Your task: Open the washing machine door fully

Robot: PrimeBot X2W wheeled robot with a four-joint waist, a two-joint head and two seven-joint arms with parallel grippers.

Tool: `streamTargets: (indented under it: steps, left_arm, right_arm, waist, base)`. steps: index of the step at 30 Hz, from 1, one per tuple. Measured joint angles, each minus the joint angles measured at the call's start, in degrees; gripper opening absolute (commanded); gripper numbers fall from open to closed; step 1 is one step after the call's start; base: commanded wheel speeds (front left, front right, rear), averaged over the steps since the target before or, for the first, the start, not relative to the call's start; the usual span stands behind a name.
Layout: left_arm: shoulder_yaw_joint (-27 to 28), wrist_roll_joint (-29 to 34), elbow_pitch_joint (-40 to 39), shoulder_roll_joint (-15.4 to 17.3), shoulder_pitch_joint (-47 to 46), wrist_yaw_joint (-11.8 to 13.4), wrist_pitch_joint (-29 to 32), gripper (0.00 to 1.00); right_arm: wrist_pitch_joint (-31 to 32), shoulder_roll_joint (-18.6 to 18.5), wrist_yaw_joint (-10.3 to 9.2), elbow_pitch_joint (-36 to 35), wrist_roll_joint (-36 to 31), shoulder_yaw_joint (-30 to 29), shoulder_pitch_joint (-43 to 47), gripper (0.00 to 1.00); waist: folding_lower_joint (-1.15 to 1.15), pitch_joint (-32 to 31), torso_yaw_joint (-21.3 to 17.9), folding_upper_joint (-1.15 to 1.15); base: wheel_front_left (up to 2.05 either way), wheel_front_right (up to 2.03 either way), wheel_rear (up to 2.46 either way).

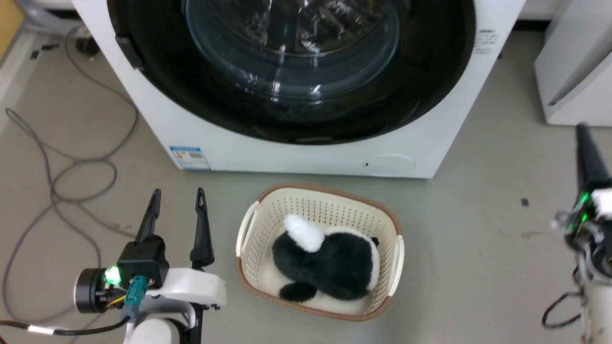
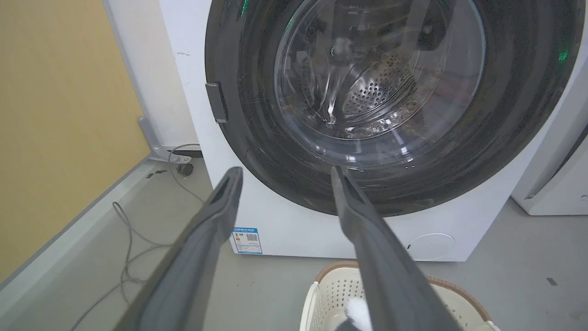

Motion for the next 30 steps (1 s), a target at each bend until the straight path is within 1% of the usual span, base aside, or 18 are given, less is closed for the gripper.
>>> streamTargets:
  steps: [2, 3, 14, 19, 24, 30]
  left_arm:
    - [-0.2, -0.2, 0.0, 0.0, -0.6, 0.2, -0.4, 1.00]
    - [-0.3, -0.2, -0.2, 0.0, -1.4, 0.7, -0.7, 1.00]
    - [-1.6, -1.2, -0.5, 0.0, -3.9, 2.0, -1.9, 1.00]
    - [-2.3, -1.7, -0.5, 0.0, -5.0, 2.7, -2.4, 1.00]
    - [-2.7, -2.1, -0.5, 0.0, -5.7, 3.2, -3.4, 1.00]
    - [-3.4, -2.3, -0.3, 0.0, -6.5, 4.0, -4.0, 1.00]
  right_arm:
    - [0.0, -1.1, 0.00, 1.7, 1.5, -0.1, -2.5, 0.00]
    - [0.1, -2.5, 0.00, 4.0, 3.3, 0.0, -6.4, 0.00]
    - [0.5, -6.2, 0.00, 12.2, 8.2, 2.5, -20.6, 0.00]
    - [1.4, -8.1, 0.00, 16.2, 9.2, 4.8, -26.3, 0.00]
    - [2.8, -9.7, 0.00, 20.8, 10.3, 8.4, -32.4, 0.00]
    - [3.7, -11.3, 0.00, 25.7, 11.4, 11.7, -37.4, 0.00]
  waist:
    - [0.00, 1.0, 0.4, 0.00]
    - [0.00, 2.5, 1.1, 0.00]
    - [0.00, 7.3, 3.8, 0.00]
    - [0.00, 9.1, 5.1, 0.00]
    - [0.00, 10.6, 6.4, 0.00]
    - [0.00, 11.5, 7.3, 0.00]
  base:
    - [0.00, 0.00, 0.00]
    - [0.00, 0.00, 0.00]
    - [0.00, 0.00, 0.00]
    - [0.00, 0.00, 0.00]
    - [0.00, 0.00, 0.00]
    - [0.00, 0.00, 0.00]
